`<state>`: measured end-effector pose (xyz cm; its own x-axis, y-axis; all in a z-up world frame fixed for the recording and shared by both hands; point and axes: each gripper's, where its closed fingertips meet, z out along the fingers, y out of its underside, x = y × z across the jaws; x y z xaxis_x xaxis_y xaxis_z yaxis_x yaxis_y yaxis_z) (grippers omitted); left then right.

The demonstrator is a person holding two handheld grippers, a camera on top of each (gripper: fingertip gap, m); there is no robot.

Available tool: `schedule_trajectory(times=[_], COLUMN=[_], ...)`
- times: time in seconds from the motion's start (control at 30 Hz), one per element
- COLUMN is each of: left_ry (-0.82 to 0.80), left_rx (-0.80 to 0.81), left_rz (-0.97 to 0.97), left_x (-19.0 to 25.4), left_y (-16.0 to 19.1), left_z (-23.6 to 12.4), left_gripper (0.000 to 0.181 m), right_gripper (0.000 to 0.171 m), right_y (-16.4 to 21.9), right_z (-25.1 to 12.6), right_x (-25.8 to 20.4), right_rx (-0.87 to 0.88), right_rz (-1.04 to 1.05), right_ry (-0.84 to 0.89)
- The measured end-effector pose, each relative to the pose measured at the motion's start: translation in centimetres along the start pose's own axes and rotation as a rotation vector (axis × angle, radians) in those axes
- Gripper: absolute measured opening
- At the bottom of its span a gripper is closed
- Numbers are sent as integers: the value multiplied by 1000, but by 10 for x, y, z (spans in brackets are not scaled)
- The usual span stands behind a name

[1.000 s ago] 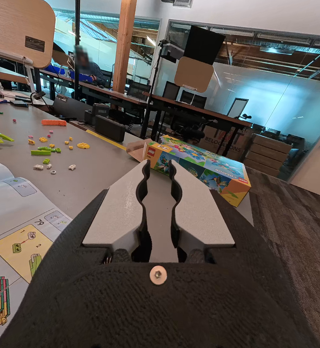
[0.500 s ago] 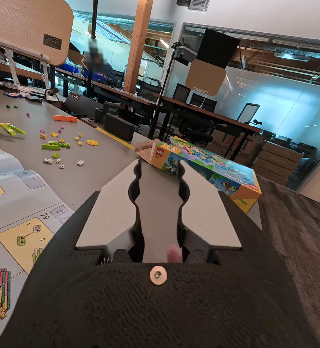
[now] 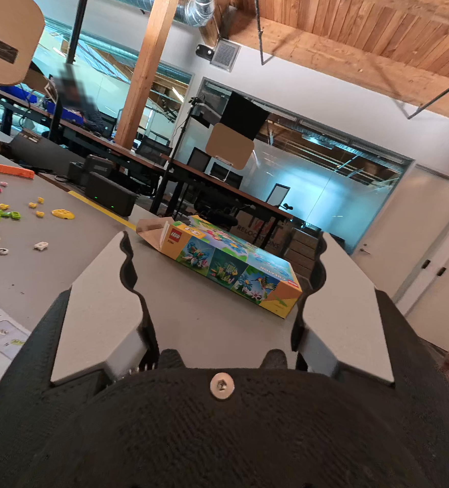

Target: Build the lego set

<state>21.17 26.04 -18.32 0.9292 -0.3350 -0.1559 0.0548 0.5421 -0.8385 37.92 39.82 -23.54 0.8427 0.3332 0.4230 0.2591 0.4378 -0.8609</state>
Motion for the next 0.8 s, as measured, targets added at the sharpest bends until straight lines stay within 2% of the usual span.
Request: schedule_trajectory(times=[0.1,0.4,0.8], left_ry=[1,12,11], left_rx=[-36,-105,-126], left_rz=[16,-22,-27], left_x=[1,3,3], left_y=[7,22,27], left_z=[2,5,6], left_gripper=[147,150,150], right_gripper=[139,136,120], right_y=[2,7,2], right_z=[-1,0,-3], right_x=[7,8,9], right_rx=[-11,-43,1], right_rz=[6,13,148], right_ry=[34,40,9])
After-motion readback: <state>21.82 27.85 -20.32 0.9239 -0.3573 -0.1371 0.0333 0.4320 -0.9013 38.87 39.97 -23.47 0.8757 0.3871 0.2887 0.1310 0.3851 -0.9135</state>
